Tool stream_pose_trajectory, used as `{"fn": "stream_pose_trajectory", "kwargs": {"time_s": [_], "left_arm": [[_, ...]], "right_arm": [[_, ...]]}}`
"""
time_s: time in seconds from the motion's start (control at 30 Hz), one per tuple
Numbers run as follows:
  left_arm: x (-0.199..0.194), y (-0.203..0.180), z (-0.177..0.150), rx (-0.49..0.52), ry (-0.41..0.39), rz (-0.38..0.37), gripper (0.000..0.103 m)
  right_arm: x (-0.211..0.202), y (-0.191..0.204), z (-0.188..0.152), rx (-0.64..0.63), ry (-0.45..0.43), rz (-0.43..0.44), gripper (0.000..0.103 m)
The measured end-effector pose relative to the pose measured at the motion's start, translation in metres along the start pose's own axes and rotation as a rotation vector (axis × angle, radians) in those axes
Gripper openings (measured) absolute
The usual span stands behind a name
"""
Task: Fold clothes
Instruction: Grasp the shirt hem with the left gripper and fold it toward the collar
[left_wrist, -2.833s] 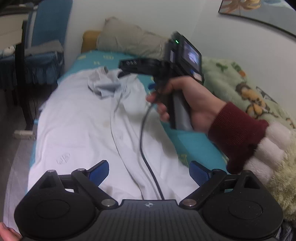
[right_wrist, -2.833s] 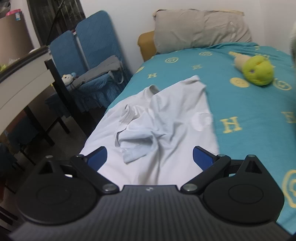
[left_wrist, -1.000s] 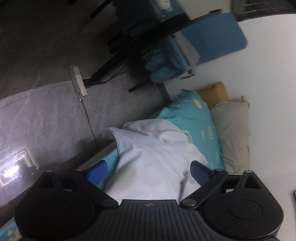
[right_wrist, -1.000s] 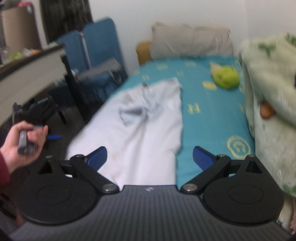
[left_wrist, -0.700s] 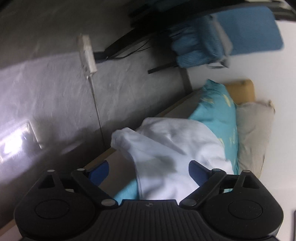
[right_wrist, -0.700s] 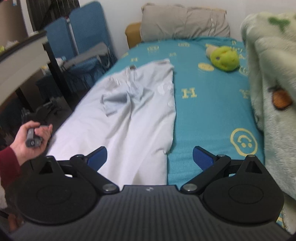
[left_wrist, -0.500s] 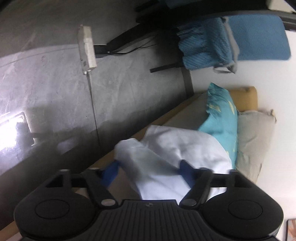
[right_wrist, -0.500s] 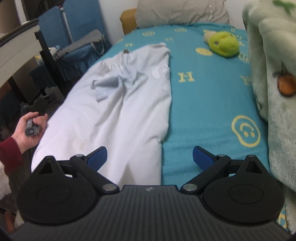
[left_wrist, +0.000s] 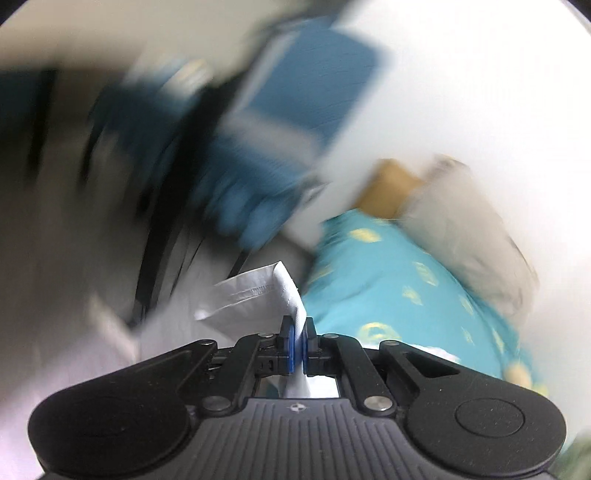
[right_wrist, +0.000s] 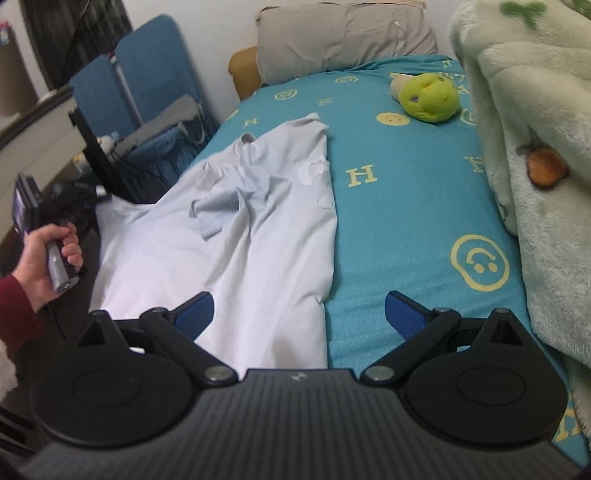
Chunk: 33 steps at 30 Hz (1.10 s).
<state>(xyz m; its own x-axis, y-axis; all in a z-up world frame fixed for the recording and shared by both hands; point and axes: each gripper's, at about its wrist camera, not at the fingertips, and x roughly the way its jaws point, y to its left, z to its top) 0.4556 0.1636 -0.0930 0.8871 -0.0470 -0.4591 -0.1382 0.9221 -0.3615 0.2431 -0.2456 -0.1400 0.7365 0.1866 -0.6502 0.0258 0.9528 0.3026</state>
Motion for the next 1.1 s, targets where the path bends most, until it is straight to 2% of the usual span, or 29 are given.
{"fn": "stream_pose_trajectory", "kwargs": {"time_s": [0.1, 0.2, 0.27, 0.37, 0.4, 0.47, 0.5, 0.53, 0.57, 0.63, 0.73, 0.83, 1.1], "left_arm": [[-0.014, -0.079, 0.000, 0.235, -0.036, -0.058, 0.004], [-0.014, -0.152, -0.028, 0.459, -0.007, -0.123, 0.004], [-0.008, -0.191, -0.054, 0.558, 0.033, -0.154, 0.004], [0.013, -0.224, -0.098, 0.623, 0.096, -0.148, 0.005], [0.021, -0.231, -0.111, 0.625, 0.122, -0.141, 0.009], [0.035, -0.233, -0.128, 0.574, 0.184, -0.140, 0.027], [0.043, -0.231, -0.134, 0.533, 0.218, -0.140, 0.049], [0.042, -0.226, -0.137, 0.496, 0.229, -0.142, 0.062], [0.039, -0.219, -0.139, 0.459, 0.235, -0.145, 0.067], [0.026, -0.209, -0.134, 0.412, 0.220, -0.160, 0.086], [-0.010, -0.200, -0.123, 0.399, 0.184, -0.193, 0.091], [-0.061, -0.194, -0.120, 0.431, 0.122, -0.177, 0.099], [-0.198, -0.176, -0.126, 0.484, 0.047, -0.180, 0.100]], "right_arm": [[-0.007, -0.010, 0.003, 0.055, -0.019, 0.001, 0.101], [-0.014, -0.020, 0.005, 0.109, -0.042, -0.001, 0.101], [-0.019, -0.026, 0.006, 0.135, -0.062, -0.008, 0.101], [-0.023, -0.034, 0.008, 0.158, -0.089, -0.024, 0.101], [-0.023, -0.036, 0.009, 0.159, -0.094, -0.031, 0.101], [-0.021, -0.039, 0.010, 0.164, -0.100, -0.039, 0.101], [-0.020, -0.040, 0.011, 0.165, -0.103, -0.033, 0.101], [-0.019, -0.039, 0.011, 0.159, -0.106, -0.023, 0.101], [-0.018, -0.038, 0.012, 0.151, -0.108, -0.017, 0.101], [-0.018, -0.035, 0.013, 0.132, -0.118, -0.007, 0.101], [-0.018, -0.031, 0.014, 0.105, -0.139, 0.009, 0.101], [-0.024, -0.027, 0.015, 0.095, -0.166, 0.029, 0.101], [-0.049, -0.016, 0.012, 0.061, -0.256, 0.056, 0.101]]}}
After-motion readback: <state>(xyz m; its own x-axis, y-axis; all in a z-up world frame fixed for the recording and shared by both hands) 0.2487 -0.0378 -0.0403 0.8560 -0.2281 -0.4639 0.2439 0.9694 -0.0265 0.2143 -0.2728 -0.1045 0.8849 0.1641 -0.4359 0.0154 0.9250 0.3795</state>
